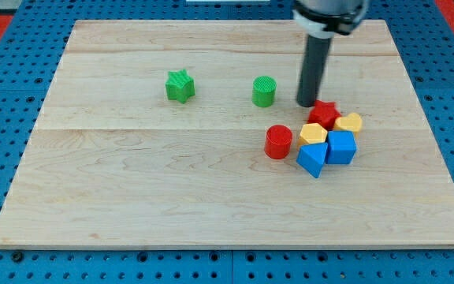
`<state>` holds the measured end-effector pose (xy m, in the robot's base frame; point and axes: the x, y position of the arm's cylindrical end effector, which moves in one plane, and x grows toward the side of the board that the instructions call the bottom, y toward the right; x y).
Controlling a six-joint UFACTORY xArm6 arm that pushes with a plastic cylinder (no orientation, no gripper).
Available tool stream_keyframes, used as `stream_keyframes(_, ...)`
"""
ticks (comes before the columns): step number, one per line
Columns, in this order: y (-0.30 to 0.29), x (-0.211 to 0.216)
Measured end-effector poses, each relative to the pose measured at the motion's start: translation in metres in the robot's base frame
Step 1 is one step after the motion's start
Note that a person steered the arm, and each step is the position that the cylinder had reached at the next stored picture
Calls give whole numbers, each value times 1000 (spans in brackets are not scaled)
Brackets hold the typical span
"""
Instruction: Separate the blue triangle from blue cube
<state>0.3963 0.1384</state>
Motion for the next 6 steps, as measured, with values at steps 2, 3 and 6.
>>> stream_keyframes(2, 44, 6)
stream_keyframes(3, 99, 45)
stream_keyframes(6, -52, 125)
